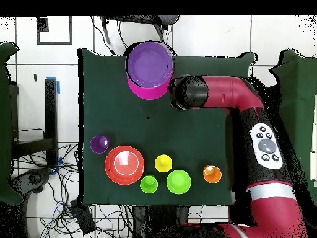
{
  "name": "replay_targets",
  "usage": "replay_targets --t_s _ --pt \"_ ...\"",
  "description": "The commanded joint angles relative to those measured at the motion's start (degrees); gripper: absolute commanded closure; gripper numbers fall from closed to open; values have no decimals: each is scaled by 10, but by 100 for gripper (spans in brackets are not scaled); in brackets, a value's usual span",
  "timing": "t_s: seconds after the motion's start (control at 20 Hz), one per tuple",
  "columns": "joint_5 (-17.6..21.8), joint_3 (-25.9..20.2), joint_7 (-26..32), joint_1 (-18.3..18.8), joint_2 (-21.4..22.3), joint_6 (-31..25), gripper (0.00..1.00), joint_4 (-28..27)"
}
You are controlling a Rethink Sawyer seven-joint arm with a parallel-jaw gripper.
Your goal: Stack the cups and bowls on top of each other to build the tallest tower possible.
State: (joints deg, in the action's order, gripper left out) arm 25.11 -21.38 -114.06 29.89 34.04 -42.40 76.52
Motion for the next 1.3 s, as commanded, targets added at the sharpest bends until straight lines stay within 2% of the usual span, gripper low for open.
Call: replay_targets --t_s 0.05,0.5,0.85,1.05,1.3 --pt "-15 -2 14 -45 38 -113 100 -29" --pt "-14 0 13 -101 40 -206 100 -126" --pt "-5 0 -16 -140 -7 -204 100 -196" --pt "-3 14 -41 -162 -14 -195 100 -202" --pt "1 24 -41 -182 -36 -231 100 -250"
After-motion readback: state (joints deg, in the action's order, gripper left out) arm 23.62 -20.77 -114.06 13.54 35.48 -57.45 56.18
